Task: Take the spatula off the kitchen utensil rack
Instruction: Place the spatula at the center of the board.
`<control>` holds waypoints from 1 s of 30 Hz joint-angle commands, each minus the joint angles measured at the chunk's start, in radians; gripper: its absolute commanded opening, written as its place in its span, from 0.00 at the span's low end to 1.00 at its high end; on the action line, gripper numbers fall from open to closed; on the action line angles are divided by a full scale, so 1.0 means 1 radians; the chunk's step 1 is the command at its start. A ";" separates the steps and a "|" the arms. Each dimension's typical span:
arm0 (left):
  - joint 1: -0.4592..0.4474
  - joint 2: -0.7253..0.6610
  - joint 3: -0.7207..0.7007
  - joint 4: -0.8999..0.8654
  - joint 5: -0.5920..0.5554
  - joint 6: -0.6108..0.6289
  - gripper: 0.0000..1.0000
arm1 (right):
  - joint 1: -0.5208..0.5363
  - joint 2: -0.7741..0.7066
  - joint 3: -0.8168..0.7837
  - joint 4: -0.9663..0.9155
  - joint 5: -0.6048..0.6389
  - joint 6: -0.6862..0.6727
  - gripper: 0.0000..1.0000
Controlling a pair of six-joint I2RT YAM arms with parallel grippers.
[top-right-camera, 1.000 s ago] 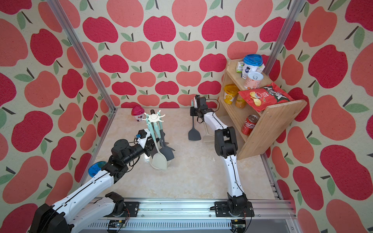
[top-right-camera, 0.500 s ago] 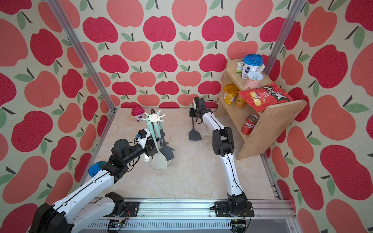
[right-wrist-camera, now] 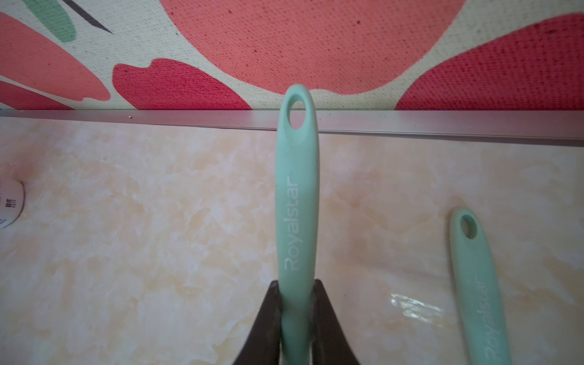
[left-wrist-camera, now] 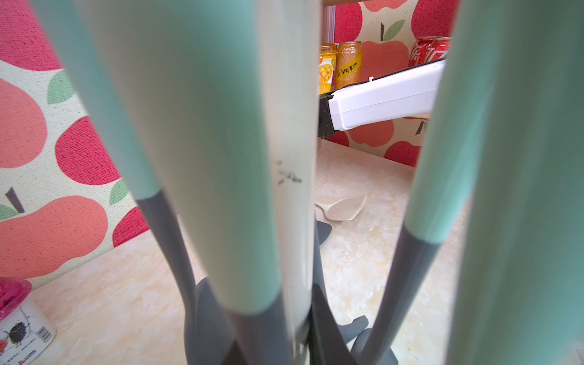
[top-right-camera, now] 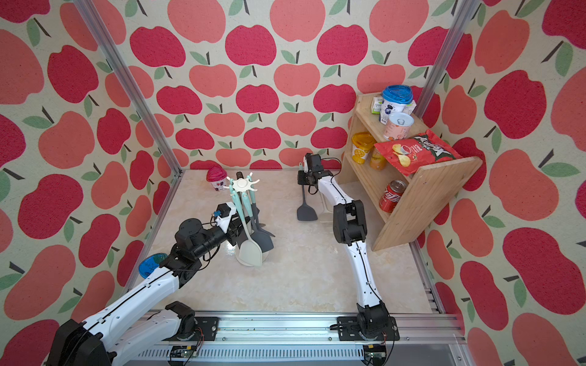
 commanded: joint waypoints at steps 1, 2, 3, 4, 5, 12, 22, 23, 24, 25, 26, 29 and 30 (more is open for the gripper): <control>0.010 0.019 -0.050 -0.167 -0.044 0.067 0.00 | -0.007 0.032 -0.011 -0.021 -0.004 0.024 0.00; 0.010 0.016 -0.051 -0.169 -0.044 0.067 0.00 | -0.008 0.036 -0.007 -0.021 -0.004 0.029 0.00; 0.010 0.013 -0.052 -0.171 -0.044 0.067 0.00 | -0.009 0.042 0.003 -0.025 -0.004 0.033 0.00; 0.010 0.011 -0.053 -0.170 -0.044 0.065 0.00 | -0.008 0.051 0.018 -0.035 -0.003 0.033 0.00; 0.010 0.008 -0.055 -0.170 -0.046 0.066 0.00 | -0.008 0.063 0.040 -0.049 -0.002 0.035 0.00; 0.010 0.005 -0.059 -0.170 -0.048 0.062 0.00 | -0.007 0.217 0.333 -0.236 0.015 0.032 0.00; 0.012 0.015 -0.060 -0.160 -0.048 0.062 0.00 | -0.007 0.390 0.707 -0.431 0.050 0.024 0.00; 0.012 0.018 -0.060 -0.160 -0.048 0.063 0.00 | -0.006 0.392 0.707 -0.432 0.046 0.024 0.00; 0.012 0.020 -0.060 -0.159 -0.046 0.063 0.00 | -0.006 0.394 0.706 -0.436 0.046 0.025 0.00; 0.013 0.020 -0.059 -0.159 -0.046 0.062 0.00 | -0.005 0.396 0.707 -0.441 0.047 0.027 0.00; 0.013 0.020 -0.059 -0.158 -0.046 0.063 0.00 | -0.005 0.399 0.708 -0.447 0.047 0.029 0.02; 0.013 0.019 -0.059 -0.159 -0.046 0.063 0.00 | -0.002 0.401 0.709 -0.464 0.046 0.035 0.04; 0.014 0.017 -0.060 -0.159 -0.046 0.063 0.00 | -0.001 0.401 0.709 -0.466 0.048 0.033 0.04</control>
